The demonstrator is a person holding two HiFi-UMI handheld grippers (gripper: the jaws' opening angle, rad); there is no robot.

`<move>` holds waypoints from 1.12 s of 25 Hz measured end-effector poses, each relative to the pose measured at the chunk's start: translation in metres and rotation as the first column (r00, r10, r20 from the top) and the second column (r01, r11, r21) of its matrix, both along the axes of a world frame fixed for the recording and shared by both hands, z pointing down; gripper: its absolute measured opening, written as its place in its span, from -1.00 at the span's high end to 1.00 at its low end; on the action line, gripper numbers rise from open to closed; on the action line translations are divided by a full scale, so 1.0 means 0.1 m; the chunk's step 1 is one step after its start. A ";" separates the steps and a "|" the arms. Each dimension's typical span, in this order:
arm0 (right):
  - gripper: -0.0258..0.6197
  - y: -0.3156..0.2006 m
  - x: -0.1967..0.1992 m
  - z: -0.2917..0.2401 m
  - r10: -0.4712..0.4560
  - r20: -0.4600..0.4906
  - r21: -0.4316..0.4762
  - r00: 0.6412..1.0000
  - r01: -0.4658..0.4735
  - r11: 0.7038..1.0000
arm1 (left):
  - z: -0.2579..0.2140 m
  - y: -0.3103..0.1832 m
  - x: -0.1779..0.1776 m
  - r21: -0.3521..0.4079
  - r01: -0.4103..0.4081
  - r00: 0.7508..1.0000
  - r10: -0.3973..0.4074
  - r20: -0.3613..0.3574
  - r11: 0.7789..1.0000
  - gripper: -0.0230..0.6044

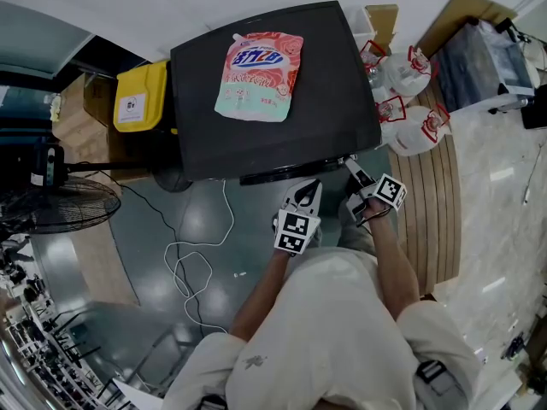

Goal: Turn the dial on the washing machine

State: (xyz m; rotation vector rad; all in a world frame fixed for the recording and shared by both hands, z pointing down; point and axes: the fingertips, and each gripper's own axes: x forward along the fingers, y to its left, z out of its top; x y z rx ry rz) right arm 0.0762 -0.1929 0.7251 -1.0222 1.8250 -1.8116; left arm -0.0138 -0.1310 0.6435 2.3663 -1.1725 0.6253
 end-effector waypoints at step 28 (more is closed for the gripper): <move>-0.09 -0.06 0.16 -0.42 -0.119 -0.687 0.176 0.717 0.323 0.930 | -0.27 -0.13 -0.09 0.064 0.020 0.999 -0.017 -0.042 0.998 0.88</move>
